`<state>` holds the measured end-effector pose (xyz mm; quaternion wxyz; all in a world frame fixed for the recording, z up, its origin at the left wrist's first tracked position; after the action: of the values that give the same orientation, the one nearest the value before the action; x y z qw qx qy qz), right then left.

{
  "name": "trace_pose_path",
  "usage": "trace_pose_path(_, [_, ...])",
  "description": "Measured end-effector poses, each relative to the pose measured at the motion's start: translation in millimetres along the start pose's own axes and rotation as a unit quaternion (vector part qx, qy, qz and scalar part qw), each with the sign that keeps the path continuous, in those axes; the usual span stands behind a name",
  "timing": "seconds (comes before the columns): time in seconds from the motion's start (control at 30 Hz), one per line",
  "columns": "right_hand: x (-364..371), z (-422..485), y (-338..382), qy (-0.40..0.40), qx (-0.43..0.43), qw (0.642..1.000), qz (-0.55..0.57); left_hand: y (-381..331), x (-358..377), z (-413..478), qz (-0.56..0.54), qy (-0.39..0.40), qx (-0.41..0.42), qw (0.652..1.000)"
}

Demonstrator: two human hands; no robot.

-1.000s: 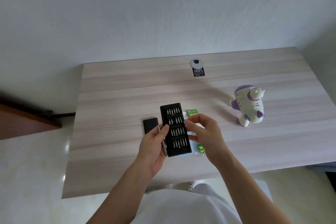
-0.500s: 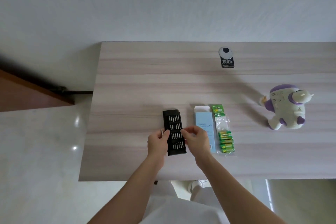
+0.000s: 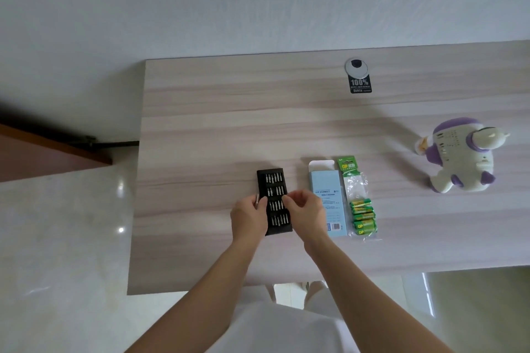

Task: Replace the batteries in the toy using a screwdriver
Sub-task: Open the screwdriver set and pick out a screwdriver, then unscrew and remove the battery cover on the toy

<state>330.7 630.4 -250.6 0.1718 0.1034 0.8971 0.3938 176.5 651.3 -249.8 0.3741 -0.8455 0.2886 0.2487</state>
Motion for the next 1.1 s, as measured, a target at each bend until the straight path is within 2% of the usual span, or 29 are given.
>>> trace_pose_path(0.2, [-3.5,-3.7,8.2,0.009,-0.014,1.000,-0.004,2.9,-5.9,1.3,0.028,0.000,0.030,0.999])
trace_pose_path(0.33, [-15.6,-11.9,32.7,0.030,-0.061,0.998,0.007,24.0,-14.1,0.8,-0.034,-0.023,0.009,0.999])
trace_pose_path(0.4, [-27.6,-19.1,46.7,0.042,-0.077,0.995,0.042,13.0,-19.7,-9.4,-0.084,0.001,0.011,0.996])
trace_pose_path(0.5, [-53.7,-32.9,70.4,0.050,-0.104,0.987,0.109,-24.9,-25.7,-25.9,-0.092,0.026,0.073,0.993])
trace_pose_path(0.67, [-113.0,-54.2,107.9,0.035,-0.162,0.974,0.157,-102.8,-19.0,-64.2,-0.133,0.093,0.169,0.972])
trace_pose_path(0.9, [-222.6,-87.4,139.6,0.011,-0.246,0.945,0.215,-203.3,5.7,-151.8,-0.123,0.088,0.339,0.929])
trace_pose_path(1.1, [-306.7,-115.2,138.5,0.010,-0.260,0.907,0.330,-265.3,46.3,-229.9,-0.106,0.090,0.441,0.887])
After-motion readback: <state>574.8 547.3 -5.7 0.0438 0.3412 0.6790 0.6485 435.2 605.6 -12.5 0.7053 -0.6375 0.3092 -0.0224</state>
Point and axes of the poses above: each hand's wrist, its own z-axis towards the middle knuckle, its own x-axis out of the palm, y = z × x, the point moved 6 cm from there along z, towards the middle knuckle, and after that the axes turned 12 degrees about z, right-handed, at the moved point
